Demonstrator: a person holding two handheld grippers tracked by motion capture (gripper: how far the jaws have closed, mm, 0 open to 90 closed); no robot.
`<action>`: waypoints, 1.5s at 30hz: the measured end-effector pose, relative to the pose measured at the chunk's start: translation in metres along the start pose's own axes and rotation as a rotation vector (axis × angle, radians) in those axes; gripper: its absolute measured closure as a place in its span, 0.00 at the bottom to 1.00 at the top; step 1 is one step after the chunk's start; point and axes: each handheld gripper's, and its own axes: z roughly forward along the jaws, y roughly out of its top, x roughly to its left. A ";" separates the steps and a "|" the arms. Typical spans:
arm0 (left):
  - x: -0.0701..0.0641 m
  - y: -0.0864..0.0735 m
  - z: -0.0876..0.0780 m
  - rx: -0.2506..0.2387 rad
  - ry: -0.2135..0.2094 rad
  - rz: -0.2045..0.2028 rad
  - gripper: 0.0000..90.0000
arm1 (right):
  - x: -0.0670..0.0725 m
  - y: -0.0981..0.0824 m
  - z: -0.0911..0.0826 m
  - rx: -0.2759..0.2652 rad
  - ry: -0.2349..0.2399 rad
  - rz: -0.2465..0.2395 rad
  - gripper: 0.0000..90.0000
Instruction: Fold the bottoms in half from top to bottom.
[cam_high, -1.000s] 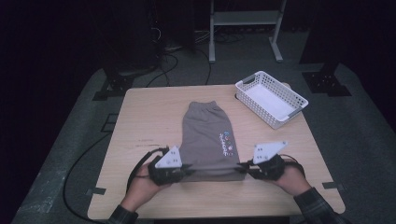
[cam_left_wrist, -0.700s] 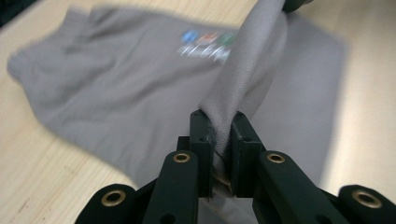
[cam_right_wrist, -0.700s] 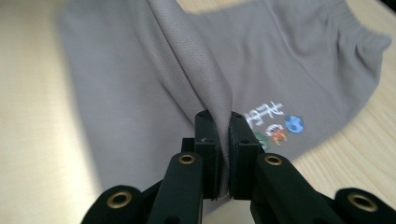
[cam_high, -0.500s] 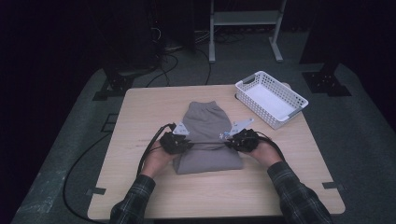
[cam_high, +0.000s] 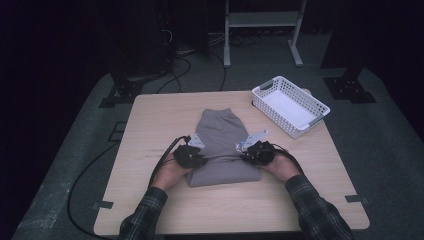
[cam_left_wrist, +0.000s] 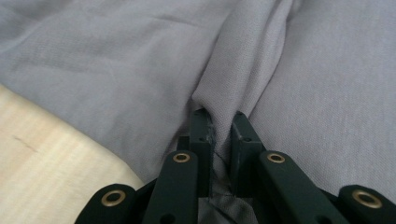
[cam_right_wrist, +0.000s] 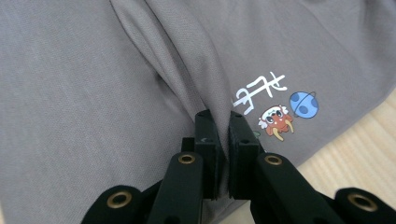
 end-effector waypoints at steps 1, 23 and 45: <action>-0.006 -0.001 -0.002 0.007 -0.016 0.014 0.92 | 0.006 -0.004 -0.004 -0.003 0.010 -0.007 0.93; -0.103 -0.030 -0.031 0.072 -0.093 0.167 0.92 | 0.096 -0.045 -0.056 0.018 0.159 -0.106 0.93; -0.070 0.021 -0.090 -0.076 0.024 0.193 0.92 | 0.058 0.001 -0.103 -0.146 0.082 -0.089 0.93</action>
